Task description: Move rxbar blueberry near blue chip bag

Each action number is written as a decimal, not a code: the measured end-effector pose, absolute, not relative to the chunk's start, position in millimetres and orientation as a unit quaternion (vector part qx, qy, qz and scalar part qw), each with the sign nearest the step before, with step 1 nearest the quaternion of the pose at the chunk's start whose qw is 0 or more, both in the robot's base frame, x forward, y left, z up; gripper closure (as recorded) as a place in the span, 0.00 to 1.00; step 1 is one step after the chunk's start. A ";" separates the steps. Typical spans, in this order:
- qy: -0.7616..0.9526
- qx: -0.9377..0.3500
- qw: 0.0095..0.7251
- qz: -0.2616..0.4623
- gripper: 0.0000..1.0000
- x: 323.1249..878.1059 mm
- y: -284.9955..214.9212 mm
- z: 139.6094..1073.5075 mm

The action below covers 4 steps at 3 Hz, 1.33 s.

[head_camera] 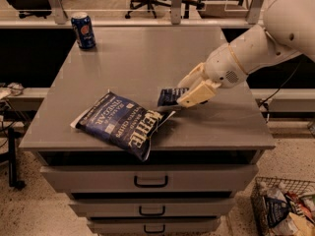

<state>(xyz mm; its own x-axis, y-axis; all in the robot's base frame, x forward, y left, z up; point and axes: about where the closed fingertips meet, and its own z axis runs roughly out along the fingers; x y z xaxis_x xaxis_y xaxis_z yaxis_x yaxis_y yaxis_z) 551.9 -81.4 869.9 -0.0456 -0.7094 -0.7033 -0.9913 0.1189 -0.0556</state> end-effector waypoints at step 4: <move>0.692 -0.565 0.392 0.222 0.00 591.0 -136.4 913.3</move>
Offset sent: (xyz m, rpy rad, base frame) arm 0.0016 -0.0119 0.0042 -0.0325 -0.0133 0.0201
